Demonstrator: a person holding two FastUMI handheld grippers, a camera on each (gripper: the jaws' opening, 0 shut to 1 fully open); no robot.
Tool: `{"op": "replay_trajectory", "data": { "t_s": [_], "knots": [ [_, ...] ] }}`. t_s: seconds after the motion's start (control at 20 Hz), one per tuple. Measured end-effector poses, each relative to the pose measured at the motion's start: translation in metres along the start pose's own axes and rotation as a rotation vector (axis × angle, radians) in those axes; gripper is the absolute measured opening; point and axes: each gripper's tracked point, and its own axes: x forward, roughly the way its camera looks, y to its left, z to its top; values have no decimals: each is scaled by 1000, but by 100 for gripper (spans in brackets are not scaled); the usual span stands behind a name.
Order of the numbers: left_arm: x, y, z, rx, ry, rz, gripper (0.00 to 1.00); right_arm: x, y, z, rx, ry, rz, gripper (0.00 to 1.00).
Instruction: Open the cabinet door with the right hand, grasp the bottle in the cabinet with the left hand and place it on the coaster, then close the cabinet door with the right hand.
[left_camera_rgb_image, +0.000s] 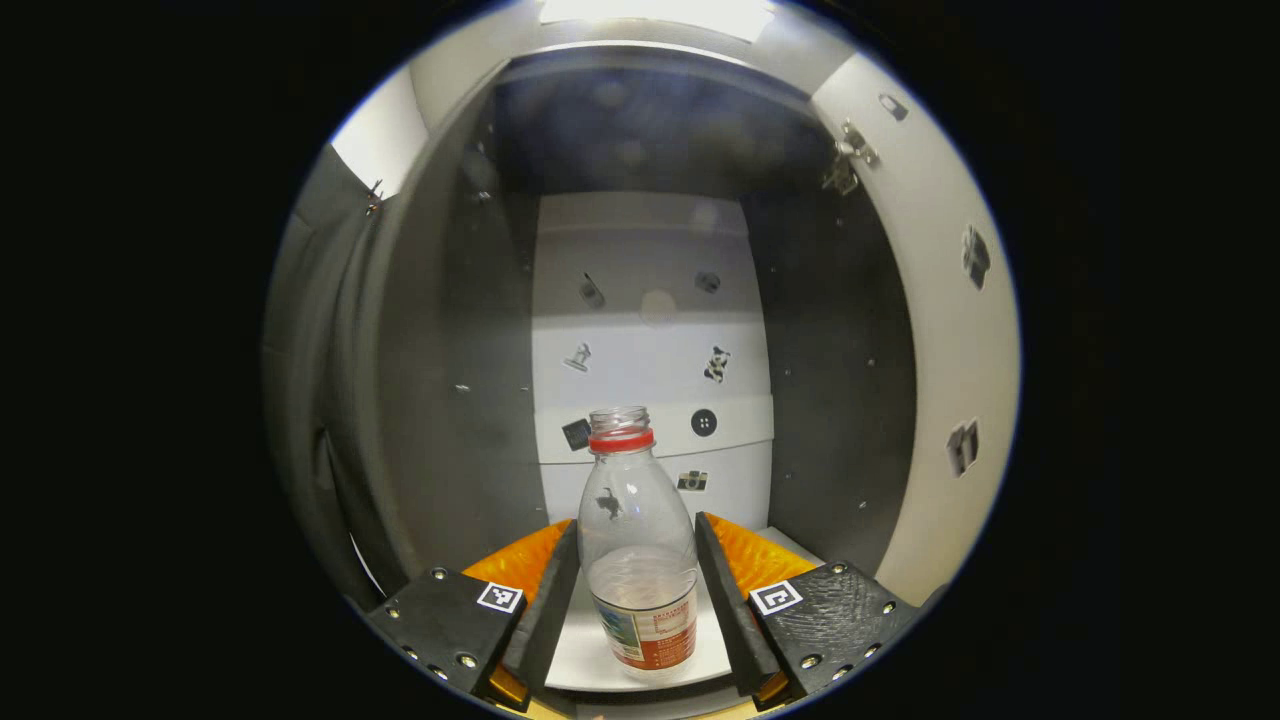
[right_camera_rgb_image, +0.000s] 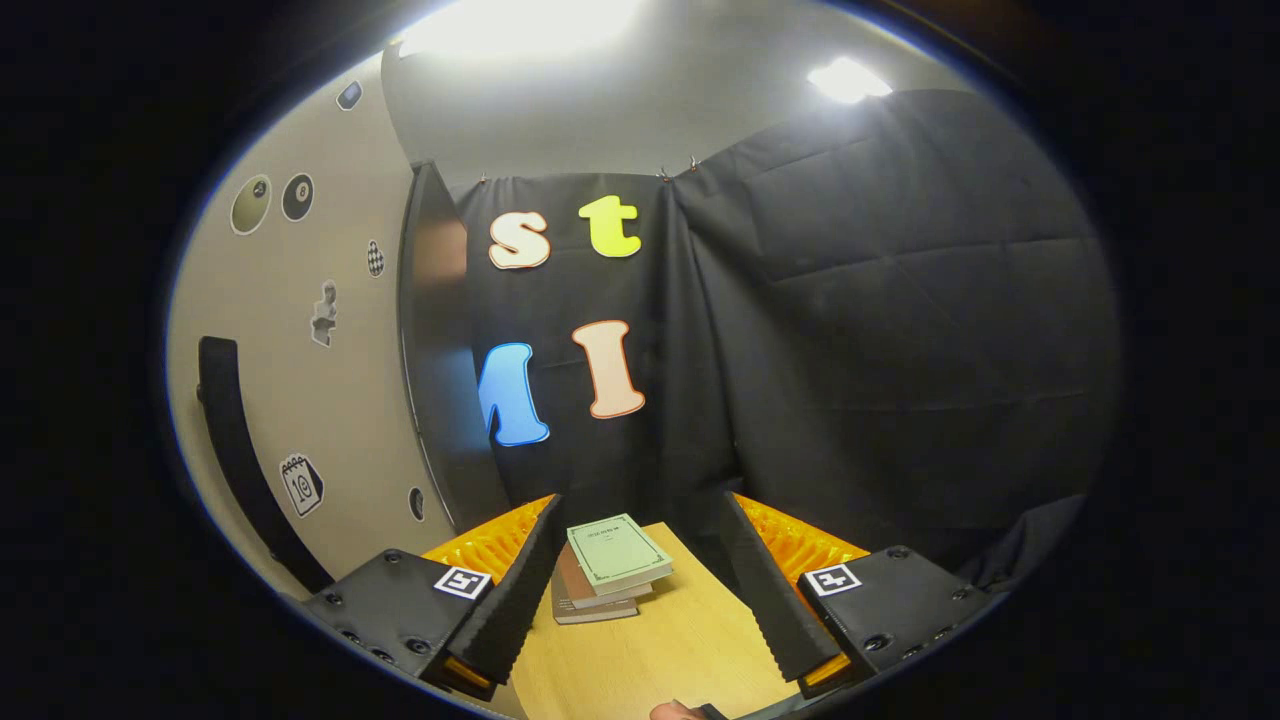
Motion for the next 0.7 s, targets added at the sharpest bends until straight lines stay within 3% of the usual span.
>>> {"op": "replay_trajectory", "data": {
  "t_s": [0.35, 0.7],
  "knots": [
    [-76, 26, 5, -23, -5, 62, 63, -7, 10, 0, -21, 21, 103, 98],
    [-149, 54, -28, -36, 18, 129, 63, -15, 15, -4, -30, 50, 178, 98]
  ]
}}
